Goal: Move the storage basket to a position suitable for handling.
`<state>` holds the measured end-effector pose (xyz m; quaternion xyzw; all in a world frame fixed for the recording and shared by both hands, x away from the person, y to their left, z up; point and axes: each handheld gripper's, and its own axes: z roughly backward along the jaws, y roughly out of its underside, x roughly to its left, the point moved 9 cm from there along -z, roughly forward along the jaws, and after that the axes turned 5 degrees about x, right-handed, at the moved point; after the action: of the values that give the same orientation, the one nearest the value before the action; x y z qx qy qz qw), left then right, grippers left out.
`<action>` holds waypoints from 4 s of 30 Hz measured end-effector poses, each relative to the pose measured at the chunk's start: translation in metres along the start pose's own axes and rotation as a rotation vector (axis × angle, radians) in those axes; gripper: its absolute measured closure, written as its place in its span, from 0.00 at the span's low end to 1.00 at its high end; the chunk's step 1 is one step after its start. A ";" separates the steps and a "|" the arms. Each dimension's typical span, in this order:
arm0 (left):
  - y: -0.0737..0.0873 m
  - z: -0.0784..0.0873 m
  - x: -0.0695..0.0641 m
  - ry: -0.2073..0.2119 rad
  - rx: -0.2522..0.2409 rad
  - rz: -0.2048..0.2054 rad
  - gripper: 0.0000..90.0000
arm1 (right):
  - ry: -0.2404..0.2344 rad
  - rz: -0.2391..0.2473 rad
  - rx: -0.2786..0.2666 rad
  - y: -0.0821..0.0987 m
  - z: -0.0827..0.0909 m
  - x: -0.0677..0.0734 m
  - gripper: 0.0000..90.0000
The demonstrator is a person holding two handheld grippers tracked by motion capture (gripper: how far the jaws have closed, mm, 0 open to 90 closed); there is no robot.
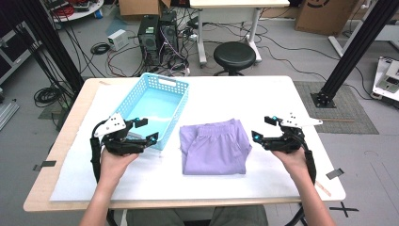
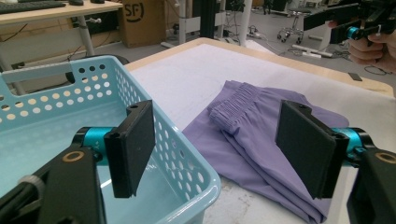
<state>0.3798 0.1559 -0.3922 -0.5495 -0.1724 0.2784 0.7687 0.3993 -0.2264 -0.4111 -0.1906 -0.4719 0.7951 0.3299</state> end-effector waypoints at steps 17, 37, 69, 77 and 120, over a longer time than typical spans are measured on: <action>0.013 -0.012 0.001 -0.028 0.043 0.036 0.32 | 0.016 -0.026 -0.005 0.001 0.004 -0.008 0.23; 0.029 -0.030 -0.005 -0.094 0.118 0.065 0.41 | 0.003 -0.033 0.013 0.001 -0.007 -0.006 0.23; 0.041 -0.068 0.022 -0.075 0.293 -0.049 0.81 | 0.009 -0.046 0.016 0.002 -0.005 -0.008 0.23; 0.038 -0.075 0.027 0.044 0.285 -0.112 0.80 | 0.005 -0.049 0.018 0.003 -0.006 -0.009 0.23; 0.064 -0.031 0.060 -0.245 0.099 0.079 0.34 | 0.040 -0.067 0.145 -0.100 -0.202 -0.063 0.52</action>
<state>0.4296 0.1853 -0.4649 -0.4789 -0.2294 0.3816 0.7566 0.6026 -0.1110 -0.4218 -0.1662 -0.4122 0.8118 0.3788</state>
